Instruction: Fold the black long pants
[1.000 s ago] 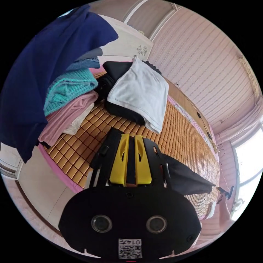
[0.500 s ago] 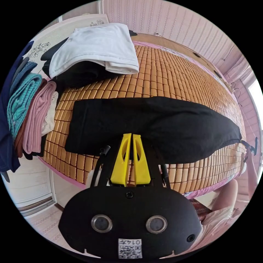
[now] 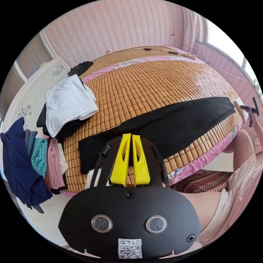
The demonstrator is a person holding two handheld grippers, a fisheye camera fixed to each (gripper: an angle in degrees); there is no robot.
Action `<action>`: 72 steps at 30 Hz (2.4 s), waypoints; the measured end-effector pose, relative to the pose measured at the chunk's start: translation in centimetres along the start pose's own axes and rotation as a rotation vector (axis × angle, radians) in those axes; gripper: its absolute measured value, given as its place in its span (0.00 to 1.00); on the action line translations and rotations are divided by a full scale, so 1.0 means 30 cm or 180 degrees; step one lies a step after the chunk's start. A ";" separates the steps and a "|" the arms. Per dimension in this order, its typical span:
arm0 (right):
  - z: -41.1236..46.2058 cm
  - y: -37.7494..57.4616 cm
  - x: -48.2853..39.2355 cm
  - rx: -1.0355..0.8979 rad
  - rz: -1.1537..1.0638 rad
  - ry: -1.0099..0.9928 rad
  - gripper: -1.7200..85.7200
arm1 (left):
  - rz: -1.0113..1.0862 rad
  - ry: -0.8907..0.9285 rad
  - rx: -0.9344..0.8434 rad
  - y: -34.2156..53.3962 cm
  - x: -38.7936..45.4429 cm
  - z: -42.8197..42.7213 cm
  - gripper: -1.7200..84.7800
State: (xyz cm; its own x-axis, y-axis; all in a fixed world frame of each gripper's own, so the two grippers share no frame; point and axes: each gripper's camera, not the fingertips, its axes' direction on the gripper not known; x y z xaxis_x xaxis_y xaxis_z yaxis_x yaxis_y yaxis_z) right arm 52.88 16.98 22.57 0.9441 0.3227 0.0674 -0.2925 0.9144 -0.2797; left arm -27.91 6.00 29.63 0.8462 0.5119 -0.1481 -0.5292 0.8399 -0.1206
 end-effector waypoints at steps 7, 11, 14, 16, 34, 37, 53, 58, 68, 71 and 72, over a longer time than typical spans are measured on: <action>0.140 -0.056 -0.074 -0.0283 0.0119 0.0207 0.07 | 0.0825 0.0572 -0.0282 -0.176 0.434 0.192 0.09; 0.061 -0.066 -0.172 -0.0108 -0.0255 0.0294 0.05 | 0.0796 0.0631 -0.0382 -0.213 0.451 0.241 0.05; -0.043 -0.072 -0.235 0.0110 -0.0459 0.0247 0.04 | 0.0726 0.0665 -0.0231 -0.229 0.414 0.185 0.01; -0.108 -0.059 -0.241 0.0280 -0.0447 0.0076 0.04 | 0.0710 0.0664 -0.0054 -0.235 0.388 0.114 0.01; 0.135 -0.049 -0.364 -0.0092 -0.0296 0.0198 0.02 | 0.0675 0.0659 -0.0477 -0.195 0.434 0.256 0.01; 0.270 -0.055 -0.420 -0.0516 -0.0494 0.0541 0.02 | 0.0651 0.0677 -0.0469 -0.194 0.435 0.249 0.01; 0.341 -0.137 -0.560 -0.0652 -0.0755 0.1150 0.02 | -0.1189 -0.0311 -0.0552 0.046 -0.172 0.187 0.03; 0.382 -0.175 -0.631 -0.0764 -0.0954 0.1341 0.01 | -0.1494 -0.0115 -0.0747 0.156 -0.290 0.222 0.02; 0.419 -0.249 -0.684 -0.0891 -0.0989 0.1332 0.01 | -0.1378 -0.0099 -0.0765 0.189 -0.354 0.226 0.01; 0.411 -0.271 -0.676 -0.0853 -0.0844 0.1222 0.01 | -0.1426 -0.0151 -0.0690 0.185 -0.356 0.187 0.01; 0.399 -0.284 -0.673 -0.0871 -0.0747 0.1173 0.01 | -0.1344 -0.0355 -0.0588 0.173 -0.334 0.138 0.01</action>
State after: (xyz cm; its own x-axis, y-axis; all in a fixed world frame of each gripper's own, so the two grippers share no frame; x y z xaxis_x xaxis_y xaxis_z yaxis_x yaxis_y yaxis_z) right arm 34.50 5.61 35.06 0.9848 -0.0362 -0.1698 -0.0625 0.8385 -0.5412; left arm -38.86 5.98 34.56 0.9859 0.1573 0.0564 -0.1312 0.9377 -0.3218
